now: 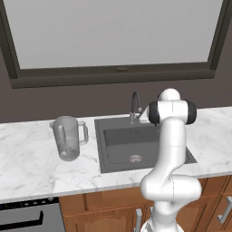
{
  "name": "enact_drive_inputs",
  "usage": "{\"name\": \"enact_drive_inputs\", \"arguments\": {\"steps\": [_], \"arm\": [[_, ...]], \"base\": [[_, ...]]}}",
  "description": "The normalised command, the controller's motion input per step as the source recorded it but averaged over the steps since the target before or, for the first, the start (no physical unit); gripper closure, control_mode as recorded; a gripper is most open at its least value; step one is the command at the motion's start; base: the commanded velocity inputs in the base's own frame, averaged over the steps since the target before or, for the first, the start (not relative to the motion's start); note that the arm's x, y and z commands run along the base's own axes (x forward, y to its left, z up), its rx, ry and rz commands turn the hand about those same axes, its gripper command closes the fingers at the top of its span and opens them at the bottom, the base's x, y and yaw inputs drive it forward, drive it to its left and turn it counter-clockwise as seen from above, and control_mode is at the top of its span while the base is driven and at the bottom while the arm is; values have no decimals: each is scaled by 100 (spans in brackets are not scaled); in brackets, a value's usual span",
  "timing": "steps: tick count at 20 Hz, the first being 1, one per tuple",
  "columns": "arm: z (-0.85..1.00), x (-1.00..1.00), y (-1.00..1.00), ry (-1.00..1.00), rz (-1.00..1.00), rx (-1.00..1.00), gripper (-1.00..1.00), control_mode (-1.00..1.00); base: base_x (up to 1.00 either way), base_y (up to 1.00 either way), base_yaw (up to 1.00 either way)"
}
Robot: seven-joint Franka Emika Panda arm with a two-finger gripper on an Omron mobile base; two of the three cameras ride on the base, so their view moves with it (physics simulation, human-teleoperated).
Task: Turn on the sink faucet and place the jug under the water for a few seconds to fill it up.
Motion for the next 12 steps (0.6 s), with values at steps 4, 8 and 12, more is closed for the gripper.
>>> {"name": "enact_drive_inputs", "arguments": {"steps": [4, 8, 12], "arm": [[6, 25, -2, 7, -12, 3, 100, -100], [14, 33, -8, 12, -14, 5, 100, -100], [9, 40, -18, 18, -15, 5, 100, -100]], "base": [[0, 0, 0], [0, 0, 0], [0, 0, 0]]}}
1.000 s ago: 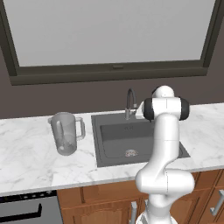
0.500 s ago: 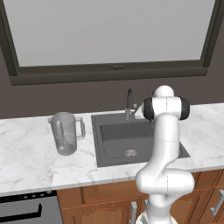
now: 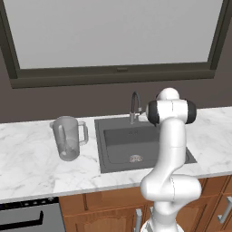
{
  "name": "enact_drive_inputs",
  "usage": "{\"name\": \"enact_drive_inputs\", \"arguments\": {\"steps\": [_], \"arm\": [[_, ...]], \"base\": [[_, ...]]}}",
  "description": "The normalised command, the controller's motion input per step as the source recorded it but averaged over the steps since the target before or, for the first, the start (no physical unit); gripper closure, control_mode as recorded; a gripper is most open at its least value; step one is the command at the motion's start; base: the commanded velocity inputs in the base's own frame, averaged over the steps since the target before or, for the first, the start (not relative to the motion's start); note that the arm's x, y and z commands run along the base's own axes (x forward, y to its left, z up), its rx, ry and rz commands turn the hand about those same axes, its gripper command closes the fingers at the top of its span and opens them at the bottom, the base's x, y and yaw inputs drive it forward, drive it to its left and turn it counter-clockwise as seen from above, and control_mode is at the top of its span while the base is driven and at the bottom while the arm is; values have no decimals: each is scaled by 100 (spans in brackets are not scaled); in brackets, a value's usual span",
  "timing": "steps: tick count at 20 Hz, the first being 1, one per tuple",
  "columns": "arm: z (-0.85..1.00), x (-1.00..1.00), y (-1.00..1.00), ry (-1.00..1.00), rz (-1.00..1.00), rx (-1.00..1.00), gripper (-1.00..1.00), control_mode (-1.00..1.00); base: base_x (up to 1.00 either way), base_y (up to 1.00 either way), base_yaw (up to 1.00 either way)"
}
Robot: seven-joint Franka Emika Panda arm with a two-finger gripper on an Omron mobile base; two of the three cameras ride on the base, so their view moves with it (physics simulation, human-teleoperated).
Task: Turn on the sink faucet and place the jug under the water for a few seconds to fill it up.
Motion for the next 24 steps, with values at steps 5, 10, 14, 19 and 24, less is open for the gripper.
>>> {"name": "enact_drive_inputs", "arguments": {"steps": [5, 10, 14, 19, 24], "arm": [[1, 39, -24, 16, -14, 6, 100, -100], [0, 43, -43, 16, -16, 7, 100, -100], [0, 37, -52, 12, -15, 9, 100, -100], [0, 34, -53, 12, -16, 10, 100, -100], [-1, 27, -44, 16, -19, 9, 100, -100]], "base": [[0, 0, 0], [0, 0, 0], [0, 0, 0], [0, 0, 0], [0, 0, 0]]}}
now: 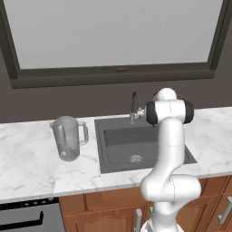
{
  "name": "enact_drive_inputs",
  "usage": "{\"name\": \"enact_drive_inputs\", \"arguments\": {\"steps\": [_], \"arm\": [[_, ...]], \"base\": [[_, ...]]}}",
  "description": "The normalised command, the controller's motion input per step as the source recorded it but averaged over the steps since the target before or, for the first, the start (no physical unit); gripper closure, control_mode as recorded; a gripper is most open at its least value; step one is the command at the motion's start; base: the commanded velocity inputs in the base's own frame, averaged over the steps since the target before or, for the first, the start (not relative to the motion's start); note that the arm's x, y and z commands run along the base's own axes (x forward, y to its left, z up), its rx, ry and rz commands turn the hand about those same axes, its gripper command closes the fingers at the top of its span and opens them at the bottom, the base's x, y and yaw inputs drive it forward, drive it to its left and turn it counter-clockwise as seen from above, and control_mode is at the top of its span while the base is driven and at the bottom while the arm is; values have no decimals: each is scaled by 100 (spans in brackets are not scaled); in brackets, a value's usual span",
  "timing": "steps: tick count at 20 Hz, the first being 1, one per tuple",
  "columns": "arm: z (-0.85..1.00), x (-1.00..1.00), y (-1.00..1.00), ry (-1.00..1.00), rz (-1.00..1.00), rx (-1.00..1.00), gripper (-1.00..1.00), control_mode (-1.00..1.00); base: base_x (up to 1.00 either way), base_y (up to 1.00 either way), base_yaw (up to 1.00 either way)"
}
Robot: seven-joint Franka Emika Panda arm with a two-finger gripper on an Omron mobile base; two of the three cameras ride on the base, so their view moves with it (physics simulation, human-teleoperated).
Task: Turn on the sink faucet and place the jug under the water for a few seconds to fill it up.
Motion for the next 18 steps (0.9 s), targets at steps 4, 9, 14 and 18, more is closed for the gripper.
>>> {"name": "enact_drive_inputs", "arguments": {"steps": [4, 9, 14, 18], "arm": [[-10, 16, -47, 19, -22, 8, 100, -100], [-17, 9, -53, 21, -20, 6, 100, -100], [-28, 0, -59, 18, -17, 5, 100, -100], [-49, 0, -64, 13, -13, 1, 100, -100]], "base": [[0, 0, 0], [0, 0, 0], [0, 0, 0], [0, 0, 0]]}}
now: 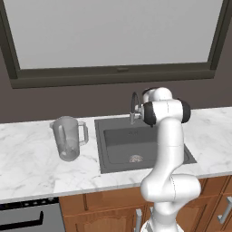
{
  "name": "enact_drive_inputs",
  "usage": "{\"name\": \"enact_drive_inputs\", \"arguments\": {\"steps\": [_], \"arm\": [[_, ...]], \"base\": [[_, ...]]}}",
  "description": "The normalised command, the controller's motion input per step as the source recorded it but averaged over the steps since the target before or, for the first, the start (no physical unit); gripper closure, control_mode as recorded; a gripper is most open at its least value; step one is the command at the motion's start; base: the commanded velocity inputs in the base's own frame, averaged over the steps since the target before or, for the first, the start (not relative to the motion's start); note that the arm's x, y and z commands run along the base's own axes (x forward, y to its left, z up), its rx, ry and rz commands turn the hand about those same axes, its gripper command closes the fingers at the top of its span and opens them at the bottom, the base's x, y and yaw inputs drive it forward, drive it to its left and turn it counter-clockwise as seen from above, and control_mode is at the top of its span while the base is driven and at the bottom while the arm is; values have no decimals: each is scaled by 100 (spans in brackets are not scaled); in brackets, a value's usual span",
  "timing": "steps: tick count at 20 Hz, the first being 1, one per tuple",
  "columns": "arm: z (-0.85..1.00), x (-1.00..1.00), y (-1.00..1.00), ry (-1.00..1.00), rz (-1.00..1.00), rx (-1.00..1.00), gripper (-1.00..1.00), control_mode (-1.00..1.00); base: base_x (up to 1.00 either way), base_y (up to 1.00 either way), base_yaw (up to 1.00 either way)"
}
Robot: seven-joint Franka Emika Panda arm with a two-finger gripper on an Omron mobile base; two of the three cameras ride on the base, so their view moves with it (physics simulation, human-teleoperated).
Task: Turn on the sink faucet and place the jug under the water for a few seconds to fill it up.
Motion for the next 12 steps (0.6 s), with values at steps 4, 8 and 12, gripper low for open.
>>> {"name": "enact_drive_inputs", "arguments": {"steps": [4, 8, 12], "arm": [[-57, 0, -71, 7, -9, 0, 100, -100], [-51, 0, -72, 3, -7, 0, 100, -100], [-42, 0, -69, 4, -7, 0, 100, -100]], "base": [[0, 0, 0], [0, 0, 0], [0, 0, 0]]}}
